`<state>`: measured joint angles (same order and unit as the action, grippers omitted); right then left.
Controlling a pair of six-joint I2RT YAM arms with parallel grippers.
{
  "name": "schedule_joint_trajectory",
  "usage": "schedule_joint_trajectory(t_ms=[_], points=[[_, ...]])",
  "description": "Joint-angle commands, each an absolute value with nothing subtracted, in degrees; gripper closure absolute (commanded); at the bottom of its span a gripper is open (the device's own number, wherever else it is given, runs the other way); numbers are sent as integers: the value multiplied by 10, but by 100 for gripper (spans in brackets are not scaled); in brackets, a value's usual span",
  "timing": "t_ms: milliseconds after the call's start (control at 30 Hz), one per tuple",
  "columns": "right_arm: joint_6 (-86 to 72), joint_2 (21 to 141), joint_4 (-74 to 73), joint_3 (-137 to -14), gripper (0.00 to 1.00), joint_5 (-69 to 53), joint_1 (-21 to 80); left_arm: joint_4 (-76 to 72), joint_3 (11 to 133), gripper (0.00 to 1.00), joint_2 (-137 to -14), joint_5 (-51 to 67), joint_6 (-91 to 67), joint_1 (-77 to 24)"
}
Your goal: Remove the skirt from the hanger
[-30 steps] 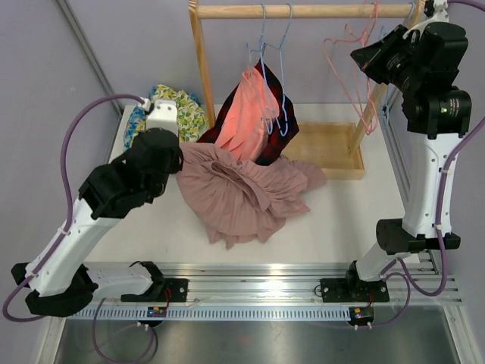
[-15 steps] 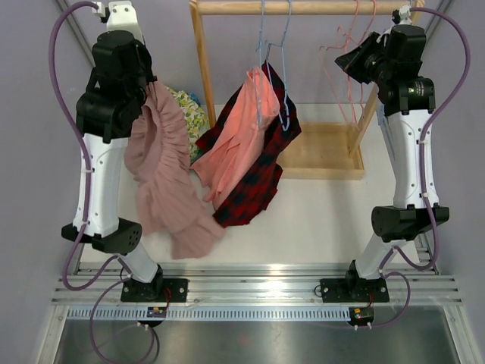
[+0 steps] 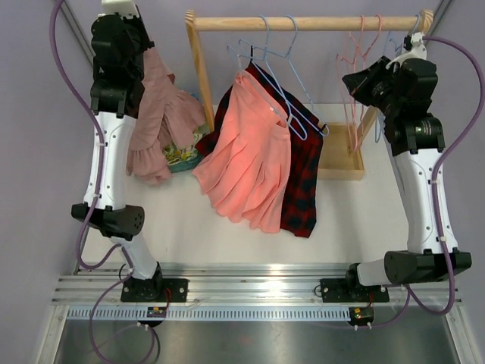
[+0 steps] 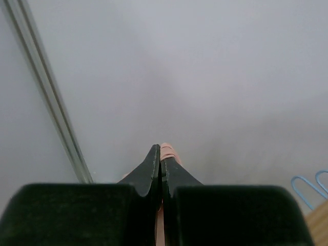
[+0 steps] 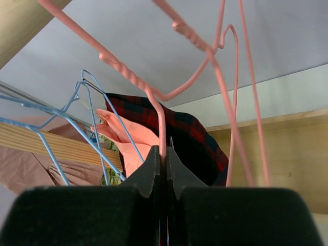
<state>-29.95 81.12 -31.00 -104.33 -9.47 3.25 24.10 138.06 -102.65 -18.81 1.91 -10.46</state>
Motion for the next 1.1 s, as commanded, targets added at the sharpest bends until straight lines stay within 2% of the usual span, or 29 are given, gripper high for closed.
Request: schedule_joint_trajectory(t_ms=[0, 33, 67, 100, 133, 167, 200, 233, 333, 467, 600, 733, 867, 1067], points=[[-280, 784, -374, -990, 100, -97, 32, 149, 1331, 100, -1043, -127, -22, -90], [-276, 779, -381, -988, 97, -97, 32, 149, 1301, 100, -1048, -126, -27, -90], [-267, 776, -389, -990, 90, -91, 32, 161, 1296, 97, -1069, -130, -32, -90], [-263, 773, -401, -991, 81, -89, 32, 172, 1296, 81, -1082, -143, -45, -89], [-253, 768, -406, -992, 58, -87, 32, 184, 1300, 59, -1093, -150, -52, -89], [-250, 766, -418, -997, 39, -82, 32, 213, 1305, 33, -1113, -156, -60, -89], [-247, 763, -424, -1000, 27, -78, 32, 230, 1311, 1, -1119, -163, -77, -86], [-244, 758, -429, -1008, 11, -77, 32, 245, 1318, 1, -1121, -167, -85, -85], [-235, 746, -440, -1027, 1, -81, 32, 278, 1288, 1, -1080, -178, -109, -85], [-223, 748, -462, -1081, 1, -97, 32, 232, 1113, 1, -949, -191, -117, -86], [-216, 760, -496, -1157, 0, -104, 32, 246, 1011, 1, -830, -193, -116, -86], [-221, 766, -468, -1197, 1, -173, 33, 291, 891, 1, -709, -173, -133, -87], [-244, 806, -421, -1233, 1, -312, 33, 309, 725, 1, -551, -143, -130, -92], [-243, 900, -429, -1307, 0, -342, 64, 409, 572, 1, -440, -101, -164, -94]])
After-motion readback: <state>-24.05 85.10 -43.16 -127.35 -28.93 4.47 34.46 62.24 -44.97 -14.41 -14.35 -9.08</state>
